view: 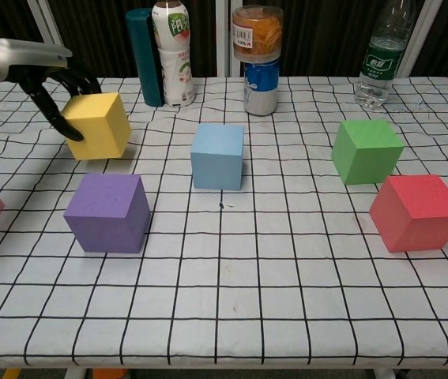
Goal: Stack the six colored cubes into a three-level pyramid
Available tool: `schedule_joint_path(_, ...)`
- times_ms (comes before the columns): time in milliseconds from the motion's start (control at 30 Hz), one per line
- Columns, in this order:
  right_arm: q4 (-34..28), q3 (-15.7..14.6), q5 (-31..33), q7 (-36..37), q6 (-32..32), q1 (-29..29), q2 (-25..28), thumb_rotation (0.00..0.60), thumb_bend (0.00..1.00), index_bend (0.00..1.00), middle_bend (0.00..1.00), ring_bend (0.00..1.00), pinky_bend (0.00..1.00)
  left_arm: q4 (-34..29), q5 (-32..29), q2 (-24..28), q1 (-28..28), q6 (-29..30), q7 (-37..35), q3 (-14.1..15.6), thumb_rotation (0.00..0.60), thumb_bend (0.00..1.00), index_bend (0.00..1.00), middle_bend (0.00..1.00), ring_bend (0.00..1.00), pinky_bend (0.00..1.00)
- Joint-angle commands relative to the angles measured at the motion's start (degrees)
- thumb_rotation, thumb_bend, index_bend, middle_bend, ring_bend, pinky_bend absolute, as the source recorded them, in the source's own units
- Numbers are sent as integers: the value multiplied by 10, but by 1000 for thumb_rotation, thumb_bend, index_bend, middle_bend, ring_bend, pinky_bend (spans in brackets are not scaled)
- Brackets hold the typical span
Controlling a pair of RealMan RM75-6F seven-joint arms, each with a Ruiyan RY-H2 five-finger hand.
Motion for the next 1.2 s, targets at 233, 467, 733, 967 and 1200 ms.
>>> schedule_joint_path(233,7,0,4,9,-4,0,3,600,81,0,160,0,104,-35,-81,-43,-56,32,102,19,600,0,373,447,340,147)
schedule_joint_path(467,12,-1,6,15,-6,0,1,600,80,0,160,0,104,-61,-150,-62,-74,82,160,34,600,0,368,442,339,147)
schedule_joint_path(733,11,-2,5,15,-4,-2,3,600,80,0,160,0,104,-69,-202,-86,-92,112,196,35,600,0,360,442,339,148)
schedule_joint_path(967,13,-3,7,18,-5,-3,2,600,81,0,160,0,104,-66,-214,-93,-97,110,202,38,600,1,223,327,275,147)
schedule_joint_path(1200,15,-2,5,23,-1,-5,2,600,97,0,160,0,104,-85,-198,-80,-97,94,190,39,600,0,103,75,72,142)
